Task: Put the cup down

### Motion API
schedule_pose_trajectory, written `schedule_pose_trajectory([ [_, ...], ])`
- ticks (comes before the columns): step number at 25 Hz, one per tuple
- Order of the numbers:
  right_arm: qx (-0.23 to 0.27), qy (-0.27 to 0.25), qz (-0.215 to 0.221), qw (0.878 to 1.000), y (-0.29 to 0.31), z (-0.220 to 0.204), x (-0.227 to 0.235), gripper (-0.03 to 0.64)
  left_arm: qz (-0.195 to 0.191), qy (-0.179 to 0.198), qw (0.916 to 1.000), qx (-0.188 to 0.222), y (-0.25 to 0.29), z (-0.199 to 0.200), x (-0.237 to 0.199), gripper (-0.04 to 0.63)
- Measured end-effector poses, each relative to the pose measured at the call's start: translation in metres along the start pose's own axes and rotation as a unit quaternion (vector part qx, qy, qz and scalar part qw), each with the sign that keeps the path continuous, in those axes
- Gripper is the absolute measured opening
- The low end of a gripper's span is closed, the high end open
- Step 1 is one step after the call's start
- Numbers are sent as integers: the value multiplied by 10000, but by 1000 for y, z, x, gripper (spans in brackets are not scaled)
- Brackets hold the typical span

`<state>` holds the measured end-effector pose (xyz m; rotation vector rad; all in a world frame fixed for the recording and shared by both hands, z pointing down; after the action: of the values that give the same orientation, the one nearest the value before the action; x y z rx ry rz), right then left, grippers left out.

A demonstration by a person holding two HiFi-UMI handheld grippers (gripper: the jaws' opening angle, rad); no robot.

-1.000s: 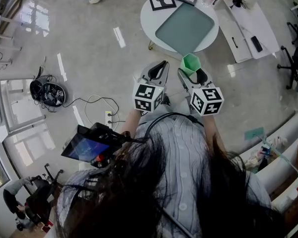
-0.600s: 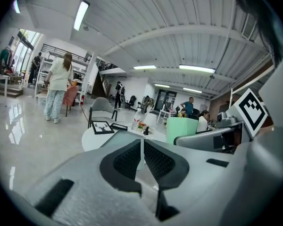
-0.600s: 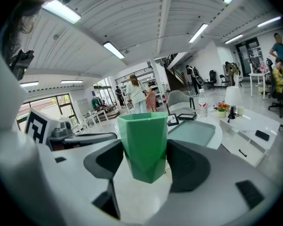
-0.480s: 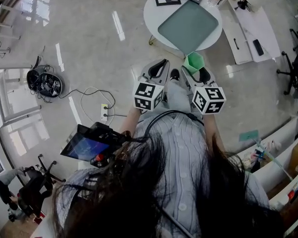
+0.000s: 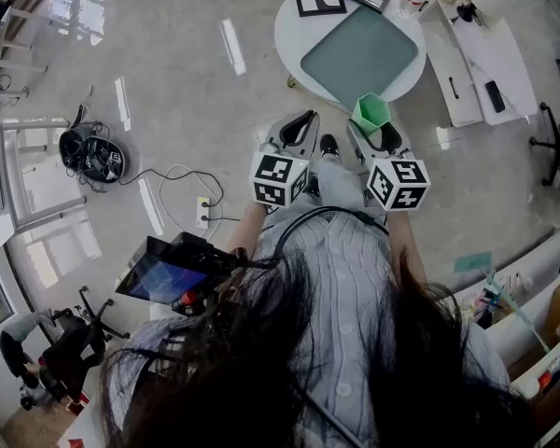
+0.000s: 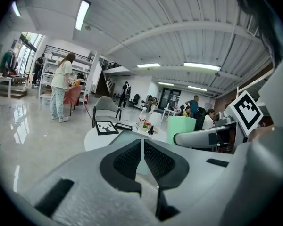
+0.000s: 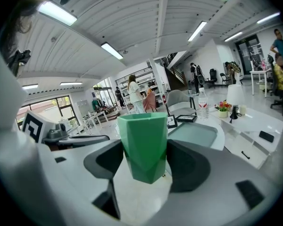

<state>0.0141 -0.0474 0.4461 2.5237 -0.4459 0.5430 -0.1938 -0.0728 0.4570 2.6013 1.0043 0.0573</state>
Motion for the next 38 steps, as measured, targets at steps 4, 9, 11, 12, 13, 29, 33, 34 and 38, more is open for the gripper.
schedule_pose_trajectory([
  [4, 11, 80, -41, 10000, 7, 8, 11, 301, -179, 56, 9998, -38, 20, 7, 3, 29],
  [9, -49, 157, -61, 9998, 21, 15, 26, 301, -377, 77, 9991, -166, 48, 9, 4, 29],
  [11, -71, 205, -81, 9997, 26, 18, 34, 301, -427, 89, 9988, -225, 59, 10, 4, 29],
  [12, -81, 223, -93, 9997, 28, 20, 38, 301, -443, 91, 9987, -245, 65, 11, 3, 29],
  [13, -92, 237, -104, 9996, 31, 21, 42, 301, -452, 91, 9986, -259, 70, 11, 2, 29],
  [29, -307, 317, -142, 9989, 89, 45, 92, 301, -532, 168, 9963, -647, 136, 16, -16, 29],
  [33, -322, 342, -126, 9988, 107, 54, 102, 301, -558, 166, 9955, -751, 152, 16, -23, 29],
  [34, -329, 343, -126, 9988, 111, 56, 104, 301, -556, 167, 9953, -777, 156, 16, -25, 29],
  [38, -366, 355, -141, 9986, 128, 62, 116, 301, -547, 174, 9948, -846, 173, 18, -32, 29],
])
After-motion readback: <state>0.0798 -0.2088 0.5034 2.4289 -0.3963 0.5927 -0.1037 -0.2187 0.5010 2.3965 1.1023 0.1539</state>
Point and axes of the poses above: the fingertips, and each gripper's own axes: y forward along the fingers, x to its right, z out of its top, the point moved 10 cm from there along -y, backward along the fingers, and after that the axes turned 10 degrees about y, right-handed, at the moved point
